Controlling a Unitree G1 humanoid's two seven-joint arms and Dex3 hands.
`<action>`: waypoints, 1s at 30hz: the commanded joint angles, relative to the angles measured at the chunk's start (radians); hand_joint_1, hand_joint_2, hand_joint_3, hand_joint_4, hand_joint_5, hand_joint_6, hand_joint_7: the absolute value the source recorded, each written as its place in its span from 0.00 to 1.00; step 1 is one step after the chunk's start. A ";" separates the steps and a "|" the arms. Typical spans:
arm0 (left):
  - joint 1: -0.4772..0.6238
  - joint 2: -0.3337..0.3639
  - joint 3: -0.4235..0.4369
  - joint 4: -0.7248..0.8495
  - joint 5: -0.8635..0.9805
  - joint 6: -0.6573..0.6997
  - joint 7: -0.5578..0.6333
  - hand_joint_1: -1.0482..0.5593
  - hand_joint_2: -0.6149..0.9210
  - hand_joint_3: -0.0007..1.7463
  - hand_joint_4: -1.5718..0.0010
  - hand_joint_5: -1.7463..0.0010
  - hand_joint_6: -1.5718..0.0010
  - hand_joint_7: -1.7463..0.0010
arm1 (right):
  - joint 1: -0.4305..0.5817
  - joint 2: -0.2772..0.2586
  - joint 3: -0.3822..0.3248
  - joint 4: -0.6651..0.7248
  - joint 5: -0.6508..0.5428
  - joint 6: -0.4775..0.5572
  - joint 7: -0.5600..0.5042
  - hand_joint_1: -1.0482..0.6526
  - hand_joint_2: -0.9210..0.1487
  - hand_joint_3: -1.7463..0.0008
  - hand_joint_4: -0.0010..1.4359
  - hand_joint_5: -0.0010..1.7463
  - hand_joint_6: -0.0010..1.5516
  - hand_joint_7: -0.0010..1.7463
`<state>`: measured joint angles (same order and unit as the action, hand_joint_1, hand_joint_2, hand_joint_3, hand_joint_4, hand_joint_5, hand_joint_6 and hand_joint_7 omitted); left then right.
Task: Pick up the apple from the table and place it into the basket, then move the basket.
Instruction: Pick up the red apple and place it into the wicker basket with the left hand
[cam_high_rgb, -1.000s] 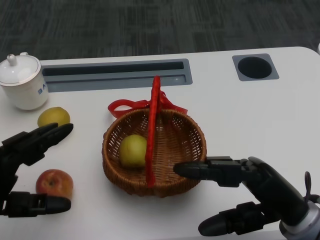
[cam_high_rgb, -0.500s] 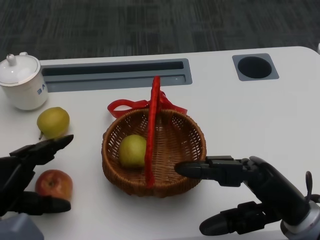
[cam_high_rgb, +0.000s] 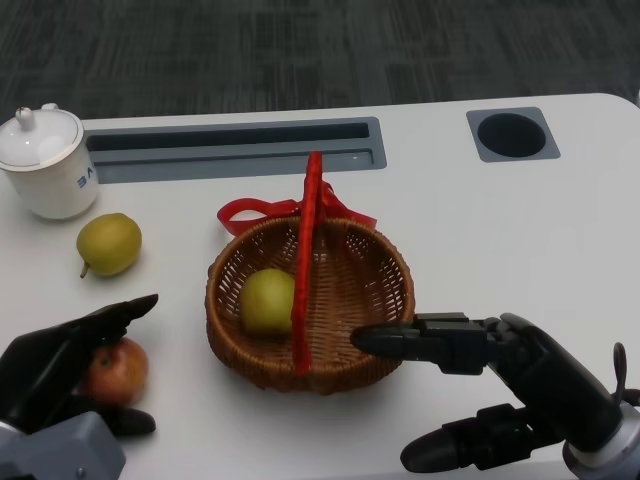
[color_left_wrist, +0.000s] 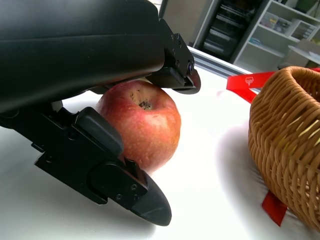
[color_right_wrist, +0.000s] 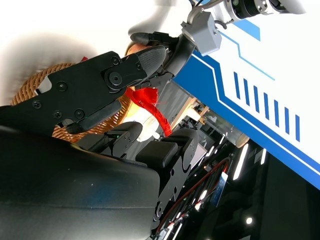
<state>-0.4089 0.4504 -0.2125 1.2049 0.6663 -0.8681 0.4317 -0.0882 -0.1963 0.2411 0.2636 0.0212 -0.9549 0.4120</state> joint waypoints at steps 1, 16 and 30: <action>-0.010 0.007 -0.046 0.027 0.026 0.042 0.088 0.31 0.80 0.00 0.56 0.97 0.57 0.97 | 0.011 -0.017 -0.012 -0.021 0.007 -0.005 -0.001 0.36 0.13 1.00 0.48 0.00 0.41 0.00; -0.015 0.024 -0.113 0.012 0.006 0.045 0.264 0.69 0.88 0.00 0.21 0.96 0.27 0.97 | 0.033 -0.018 -0.008 -0.050 0.018 0.013 0.000 0.36 0.10 0.99 0.49 0.00 0.42 0.00; 0.095 0.068 -0.029 -0.224 -0.030 -0.206 0.358 0.63 0.87 0.00 0.20 0.98 0.25 0.99 | 0.025 -0.014 -0.002 -0.042 0.025 0.012 0.009 0.37 0.08 1.00 0.48 0.00 0.41 0.00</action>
<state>-0.3276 0.4904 -0.2616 1.0123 0.6440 -1.0482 0.7617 -0.0575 -0.2028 0.2452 0.2230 0.0294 -0.9402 0.4176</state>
